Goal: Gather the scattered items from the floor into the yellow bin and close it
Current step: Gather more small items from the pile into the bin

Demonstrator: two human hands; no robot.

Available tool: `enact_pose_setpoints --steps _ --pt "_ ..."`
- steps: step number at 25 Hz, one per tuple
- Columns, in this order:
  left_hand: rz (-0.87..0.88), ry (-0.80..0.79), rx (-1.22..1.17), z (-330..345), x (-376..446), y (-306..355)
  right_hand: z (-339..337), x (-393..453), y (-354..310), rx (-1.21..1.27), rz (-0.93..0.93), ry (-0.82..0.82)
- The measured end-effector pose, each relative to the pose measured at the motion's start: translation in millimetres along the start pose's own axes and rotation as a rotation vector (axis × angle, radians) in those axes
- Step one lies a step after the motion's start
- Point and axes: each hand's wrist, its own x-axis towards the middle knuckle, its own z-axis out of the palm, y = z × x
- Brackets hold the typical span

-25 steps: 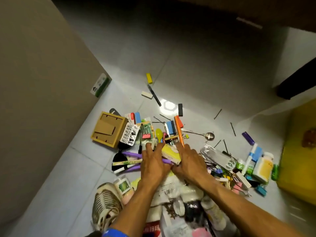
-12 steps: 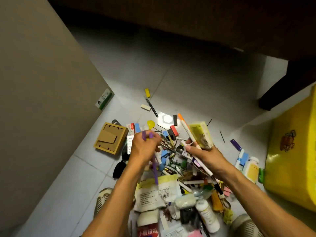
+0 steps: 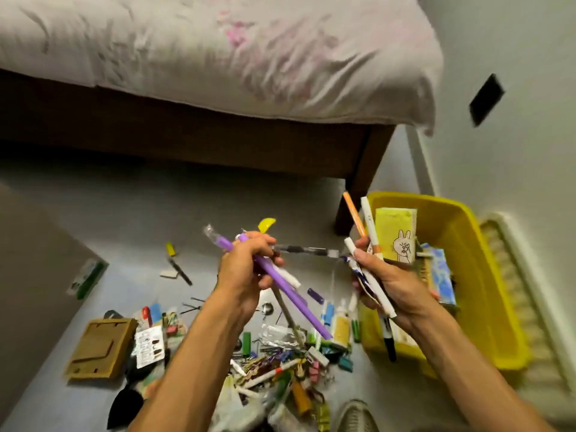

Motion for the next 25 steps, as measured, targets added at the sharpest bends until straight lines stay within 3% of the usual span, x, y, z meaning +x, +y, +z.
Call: enact_pose_setpoints --steps 4,7,10,12,15,18,21,23,25 --pt "-0.108 -0.265 -0.008 126 5 -21 -84 2 -32 -0.041 -0.034 0.323" --pt "-0.144 -0.307 0.186 192 19 -58 -130 22 -22 -0.184 -0.022 0.554" --pt "-0.245 -0.418 0.400 224 47 -99 -167 38 -11 -0.370 0.022 0.589" --pt "-0.336 -0.499 0.497 219 64 -117 -179 40 -6 -0.444 0.062 0.533" --pt "-0.303 -0.490 0.514 194 70 -131 -169 39 4 -0.472 0.036 0.474" --pt "-0.202 -0.402 0.448 170 67 -123 -134 34 14 -0.605 -0.067 0.468" --pt "-0.103 -0.317 0.492 121 62 -108 -80 21 26 -0.765 -0.323 0.428" --pt "-0.130 -0.193 0.511 74 57 -109 -43 8 43 -0.808 -0.467 0.354" --pt "-0.206 -0.054 0.578 21 48 -117 -12 -1 73 -0.880 -0.468 0.233"
